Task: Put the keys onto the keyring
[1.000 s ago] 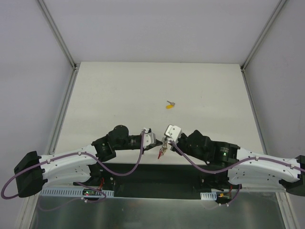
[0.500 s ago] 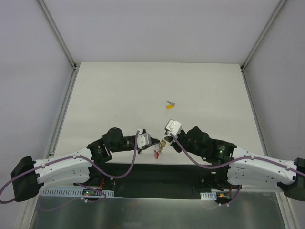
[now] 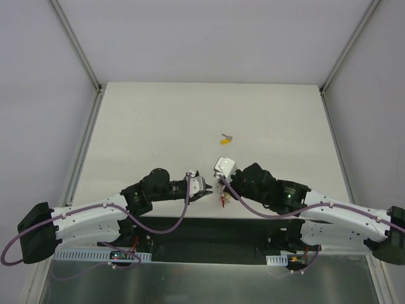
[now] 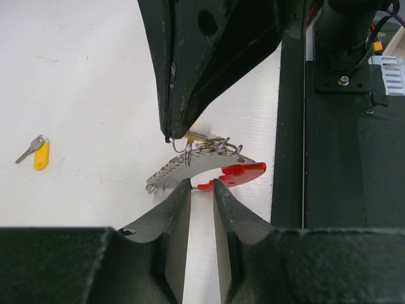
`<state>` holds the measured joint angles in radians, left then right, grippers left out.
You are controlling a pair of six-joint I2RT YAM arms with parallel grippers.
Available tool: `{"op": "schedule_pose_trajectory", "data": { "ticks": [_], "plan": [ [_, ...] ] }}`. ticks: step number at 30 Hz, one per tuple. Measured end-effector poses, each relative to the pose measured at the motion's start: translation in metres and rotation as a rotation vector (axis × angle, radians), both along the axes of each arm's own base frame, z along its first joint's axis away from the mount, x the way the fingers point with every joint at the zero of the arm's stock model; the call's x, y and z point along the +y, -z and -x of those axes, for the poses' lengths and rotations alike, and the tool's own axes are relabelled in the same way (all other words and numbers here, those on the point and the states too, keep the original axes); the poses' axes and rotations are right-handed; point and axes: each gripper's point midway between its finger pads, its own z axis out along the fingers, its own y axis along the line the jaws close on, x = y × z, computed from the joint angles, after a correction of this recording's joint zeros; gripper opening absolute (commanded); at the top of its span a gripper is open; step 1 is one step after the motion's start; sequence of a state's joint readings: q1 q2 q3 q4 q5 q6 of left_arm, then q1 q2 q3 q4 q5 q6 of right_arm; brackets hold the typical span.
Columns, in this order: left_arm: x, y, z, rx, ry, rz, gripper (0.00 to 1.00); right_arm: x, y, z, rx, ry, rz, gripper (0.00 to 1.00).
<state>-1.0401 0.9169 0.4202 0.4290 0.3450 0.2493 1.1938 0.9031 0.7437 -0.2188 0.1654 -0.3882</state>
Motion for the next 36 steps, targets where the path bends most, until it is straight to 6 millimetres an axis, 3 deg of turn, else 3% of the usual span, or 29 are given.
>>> {"op": "schedule_pose_trajectory", "data": {
  "ticks": [8, 17, 36],
  "plan": [
    [0.000, -0.001, -0.004, 0.000, -0.021, -0.003, 0.37, 0.005, 0.011, -0.001, 0.011, -0.013, 0.044, 0.01],
    [-0.001, 0.009, -0.014, 0.028, -0.073, -0.047, 0.37, 0.008, 0.009, 0.000, 0.015, -0.024, 0.040, 0.01],
    [-0.005, 0.013, -0.009, 0.052, -0.044, -0.052, 0.32, 0.013, 0.008, 0.007, 0.026, -0.058, 0.028, 0.01]
  ]
}}
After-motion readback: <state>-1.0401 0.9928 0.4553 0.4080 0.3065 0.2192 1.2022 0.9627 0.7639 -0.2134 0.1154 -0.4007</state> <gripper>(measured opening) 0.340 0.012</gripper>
